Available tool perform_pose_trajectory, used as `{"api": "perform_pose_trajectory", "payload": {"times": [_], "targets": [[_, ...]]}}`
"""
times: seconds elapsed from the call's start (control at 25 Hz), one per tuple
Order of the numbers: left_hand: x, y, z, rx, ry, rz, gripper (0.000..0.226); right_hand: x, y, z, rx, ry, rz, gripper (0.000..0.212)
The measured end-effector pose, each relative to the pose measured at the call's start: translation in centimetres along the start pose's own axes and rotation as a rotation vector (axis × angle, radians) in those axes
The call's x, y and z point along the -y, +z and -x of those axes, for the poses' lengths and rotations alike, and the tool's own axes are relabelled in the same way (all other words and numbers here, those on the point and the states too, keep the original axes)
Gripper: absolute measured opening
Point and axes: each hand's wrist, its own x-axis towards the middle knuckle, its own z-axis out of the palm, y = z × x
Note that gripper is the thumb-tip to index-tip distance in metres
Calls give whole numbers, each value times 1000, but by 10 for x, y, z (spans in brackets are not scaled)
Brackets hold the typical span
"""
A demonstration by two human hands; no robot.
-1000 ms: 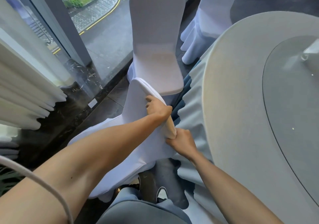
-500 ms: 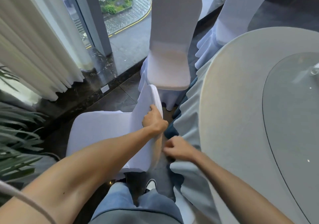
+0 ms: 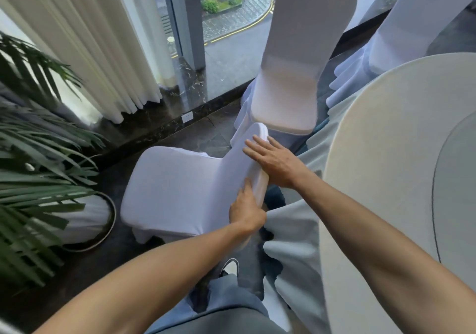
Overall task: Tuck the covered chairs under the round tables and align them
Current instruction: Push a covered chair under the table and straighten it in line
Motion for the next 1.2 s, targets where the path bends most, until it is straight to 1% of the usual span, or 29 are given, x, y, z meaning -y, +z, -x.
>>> {"api": "perform_pose_trajectory", "payload": {"times": [0.12, 0.2, 0.28, 0.32, 0.4, 0.6, 0.68, 0.76, 0.88, 0.96, 1.04, 1.2], "targets": [[0, -5, -1, -13, 13, -24, 104, -6, -12, -10, 29, -194, 92, 46], [4, -12, 4, -1, 40, -23, 103, -3, -15, -12, 19, -284, 101, 30], [11, -17, 13, -7, 56, -33, 96, 7, -14, -10, -23, -313, 87, 21], [15, -21, 19, -19, 62, -54, 91, 14, -14, -8, -70, -317, 62, 19], [25, -30, 30, -59, 97, -121, 83, 29, -16, -5, -119, -321, 5, 22], [42, -68, 58, -164, 177, -199, 74, 62, -38, -1, -132, -194, -36, 31], [51, -80, 66, -203, 216, -184, 68, 75, -51, 4, -176, -151, -54, 32], [53, -93, 70, -237, 255, -133, 54, 82, -62, 7, -201, -100, -69, 30], [48, -114, 70, -269, 333, -162, 34, 86, -76, 15, -230, 26, -77, 23], [44, -122, 67, -253, 407, -184, 30, 85, -78, 27, -232, 106, -78, 18], [39, -128, 61, -205, 488, -211, 29, 88, -81, 41, -264, 202, -76, 16], [25, -134, 43, -129, 661, -290, 26, 101, -85, 68, -295, 418, -58, 21]]}}
